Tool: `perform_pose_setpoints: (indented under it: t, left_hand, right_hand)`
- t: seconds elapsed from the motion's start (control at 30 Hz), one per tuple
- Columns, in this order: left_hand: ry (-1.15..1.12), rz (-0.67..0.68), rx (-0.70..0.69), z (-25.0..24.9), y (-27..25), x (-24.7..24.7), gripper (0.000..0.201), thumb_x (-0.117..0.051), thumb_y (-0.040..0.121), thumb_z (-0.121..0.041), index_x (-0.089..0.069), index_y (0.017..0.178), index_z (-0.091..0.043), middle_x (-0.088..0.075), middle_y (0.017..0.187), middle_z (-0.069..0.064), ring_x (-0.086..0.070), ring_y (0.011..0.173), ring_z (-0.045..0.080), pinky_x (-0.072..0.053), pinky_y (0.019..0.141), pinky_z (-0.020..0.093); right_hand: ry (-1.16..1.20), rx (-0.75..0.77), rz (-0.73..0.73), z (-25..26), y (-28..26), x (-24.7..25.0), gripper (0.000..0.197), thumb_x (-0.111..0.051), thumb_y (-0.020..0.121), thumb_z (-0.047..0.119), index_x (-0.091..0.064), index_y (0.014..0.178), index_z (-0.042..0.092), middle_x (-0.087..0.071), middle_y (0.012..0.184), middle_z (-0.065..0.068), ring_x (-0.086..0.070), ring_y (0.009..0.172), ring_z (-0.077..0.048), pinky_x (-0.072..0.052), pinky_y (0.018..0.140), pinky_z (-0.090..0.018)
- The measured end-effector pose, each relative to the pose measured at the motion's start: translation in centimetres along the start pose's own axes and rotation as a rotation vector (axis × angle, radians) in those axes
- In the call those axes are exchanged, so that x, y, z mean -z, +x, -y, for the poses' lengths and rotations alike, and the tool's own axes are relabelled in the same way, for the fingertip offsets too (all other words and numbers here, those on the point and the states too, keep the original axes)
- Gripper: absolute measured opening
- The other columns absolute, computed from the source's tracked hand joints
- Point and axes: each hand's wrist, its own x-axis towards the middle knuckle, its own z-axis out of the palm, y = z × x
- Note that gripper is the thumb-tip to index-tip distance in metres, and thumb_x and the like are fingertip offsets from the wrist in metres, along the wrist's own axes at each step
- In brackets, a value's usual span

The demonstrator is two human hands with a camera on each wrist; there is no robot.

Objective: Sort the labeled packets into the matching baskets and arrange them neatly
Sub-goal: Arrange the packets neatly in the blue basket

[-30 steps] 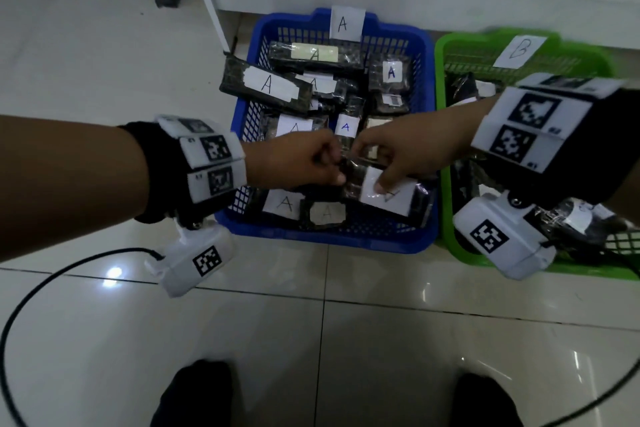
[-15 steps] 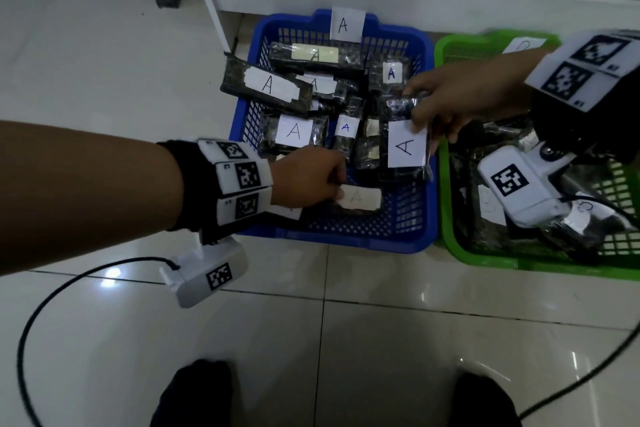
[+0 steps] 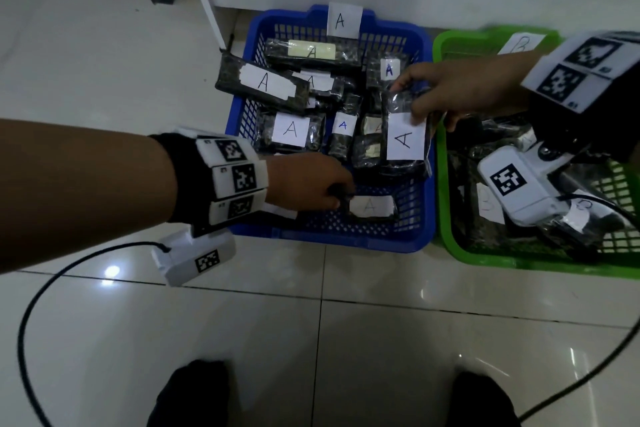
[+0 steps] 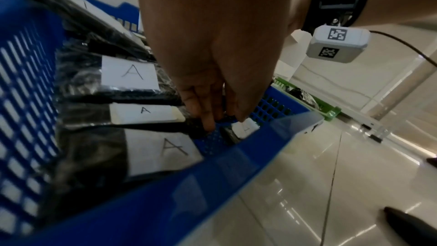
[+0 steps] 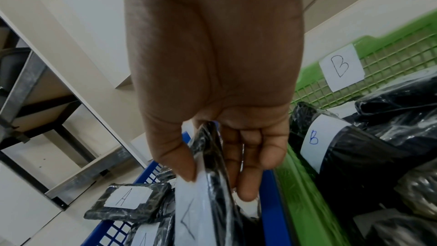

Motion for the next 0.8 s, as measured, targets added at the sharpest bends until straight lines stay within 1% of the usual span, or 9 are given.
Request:
perform_pose_setpoints:
  t: [0.13, 0.23, 0.33, 0.4, 0.5, 0.57, 0.67, 0.73, 0.8]
  left_hand:
    - [0.115, -0.038, -0.004, 0.5, -0.6, -0.1, 0.029, -0.052, 0.093, -0.026, -0.055, 0.121, -0.020, -0.056, 0.115, -0.001, -0.054, 0.096, 0.013, -0.046, 0.084, 0.027]
    - [0.003, -0.095, 0.015, 0.5, -1.0, 1.3, 0.017, -0.050, 0.094, -0.022, -0.060, 0.107, -0.019, -0.059, 0.098, -0.007, -0.051, 0.082, 0.005, -0.038, 0.069, 0.014]
    - [-0.055, 0.097, 0.147, 2.4, -2.3, 4.6, 0.008, -0.054, 0.093, -0.028, -0.061, 0.094, -0.024, -0.063, 0.084, -0.011, -0.057, 0.076, 0.007, -0.043, 0.066, 0.015]
    - [-0.031, 0.285, 0.257, 4.0, -3.1, 5.9, 0.007, -0.061, 0.089, -0.027, -0.064, 0.095, -0.025, -0.067, 0.090, -0.005, -0.062, 0.086, 0.012, -0.049, 0.076, 0.024]
    - [0.106, 0.344, 0.296, 4.5, -3.5, 5.4, 0.031, -0.070, 0.082, -0.031, -0.061, 0.111, -0.023, -0.064, 0.100, -0.008, -0.057, 0.090, 0.009, -0.042, 0.072, 0.015]
    - [0.211, 0.382, 0.271, 4.0, -3.2, 4.2, 0.050, -0.071, 0.078, -0.041, -0.055, 0.122, -0.023, -0.062, 0.110, -0.008, -0.055, 0.094, 0.009, -0.041, 0.073, 0.016]
    - [0.396, 0.392, 0.253, 3.2, -3.3, 2.5, 0.068, -0.071, 0.077, -0.045, -0.043, 0.135, -0.023, -0.055, 0.127, -0.001, -0.053, 0.112, 0.016, -0.041, 0.084, 0.023]
    - [0.464, 0.333, 0.223, 3.2, -3.5, 1.9, 0.064, -0.068, 0.081, -0.043, -0.041, 0.135, -0.023, -0.052, 0.129, 0.000, -0.051, 0.115, 0.018, -0.043, 0.089, 0.027]
    - [0.446, 0.295, 0.210, 3.2, -3.7, 1.8, 0.058, -0.066, 0.082, -0.040, -0.043, 0.132, -0.024, -0.053, 0.126, -0.001, -0.053, 0.111, 0.016, -0.044, 0.085, 0.025]
  right_hand:
    - [0.059, 0.045, -0.107, 0.1, 0.4, 0.3, 0.037, -0.059, 0.086, 0.005, -0.047, 0.115, 0.024, -0.062, 0.091, -0.011, -0.060, 0.067, -0.021, -0.045, 0.057, -0.031]
    - [0.075, 0.058, -0.076, 0.4, 0.1, 0.6, 0.040, -0.062, 0.083, 0.001, -0.047, 0.116, 0.017, -0.062, 0.093, -0.013, -0.061, 0.070, -0.022, -0.045, 0.057, -0.032]
    - [-0.114, 0.079, 0.045, 1.1, -0.7, 0.4, 0.035, -0.071, 0.077, 0.004, -0.051, 0.103, 0.018, -0.063, 0.088, -0.009, -0.061, 0.069, -0.020, -0.047, 0.058, -0.030]
    - [-0.339, 0.112, 0.107, 2.0, -1.3, -0.4, 0.034, -0.078, 0.071, 0.016, -0.050, 0.090, 0.023, -0.061, 0.081, -0.003, -0.058, 0.068, -0.021, -0.046, 0.058, -0.032]
    - [-0.684, 0.277, 0.062, 3.6, -2.0, -3.3, 0.038, -0.078, 0.072, 0.028, -0.044, 0.087, 0.022, -0.049, 0.075, 0.005, -0.047, 0.063, -0.013, -0.038, 0.055, -0.028]
    - [-0.884, 0.416, -0.003, 4.2, -2.9, -5.3, 0.035, -0.070, 0.080, 0.030, -0.040, 0.093, 0.020, -0.044, 0.074, 0.007, -0.041, 0.063, -0.008, -0.035, 0.053, -0.027]
    - [-1.163, 0.473, -0.008, 4.0, -3.7, -7.3, 0.039, -0.057, 0.089, 0.034, -0.036, 0.119, 0.019, -0.049, 0.088, -0.001, -0.047, 0.072, -0.020, -0.039, 0.059, -0.031]
    - [-1.276, 0.482, 0.032, 3.3, -3.9, -8.1, 0.046, -0.051, 0.093, 0.035, -0.029, 0.130, 0.017, -0.048, 0.089, -0.003, -0.045, 0.074, -0.022, -0.038, 0.060, -0.031]
    - [-1.271, 0.463, 0.064, 2.6, -3.8, -8.3, 0.046, -0.050, 0.093, 0.034, -0.028, 0.131, 0.019, -0.050, 0.090, -0.002, -0.045, 0.073, -0.021, -0.040, 0.061, -0.032]
